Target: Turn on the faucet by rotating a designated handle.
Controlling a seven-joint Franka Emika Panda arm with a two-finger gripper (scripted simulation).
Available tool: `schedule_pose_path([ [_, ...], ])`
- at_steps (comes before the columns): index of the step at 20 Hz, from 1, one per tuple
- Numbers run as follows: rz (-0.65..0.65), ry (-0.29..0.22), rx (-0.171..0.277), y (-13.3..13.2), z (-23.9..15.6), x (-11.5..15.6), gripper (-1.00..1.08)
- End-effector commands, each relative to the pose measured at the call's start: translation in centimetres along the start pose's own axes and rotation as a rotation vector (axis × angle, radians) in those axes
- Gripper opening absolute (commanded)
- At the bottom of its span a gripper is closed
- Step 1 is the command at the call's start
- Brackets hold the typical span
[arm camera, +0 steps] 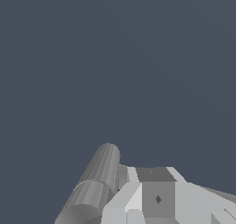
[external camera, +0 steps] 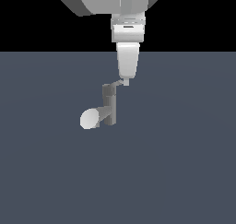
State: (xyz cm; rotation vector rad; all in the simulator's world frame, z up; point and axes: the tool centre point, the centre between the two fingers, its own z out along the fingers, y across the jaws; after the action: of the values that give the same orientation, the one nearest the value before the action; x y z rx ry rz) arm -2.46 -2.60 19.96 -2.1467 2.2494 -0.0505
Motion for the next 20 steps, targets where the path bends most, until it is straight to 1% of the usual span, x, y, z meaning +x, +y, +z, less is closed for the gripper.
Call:
schedule_pose_path([
  [1,-0.013,-0.001,-0.038,1.9,1.4,-1.2,-1.00],
  [6,-0.011,0.000,-0.045,3.1,1.6,-1.9,-1.00],
  [7,0.003,-0.005,-0.011,1.8,0.3,-1.1,-1.00],
  [20,-0.010,0.000,-0.045,3.8,1.6,-9.0,-1.00],
])
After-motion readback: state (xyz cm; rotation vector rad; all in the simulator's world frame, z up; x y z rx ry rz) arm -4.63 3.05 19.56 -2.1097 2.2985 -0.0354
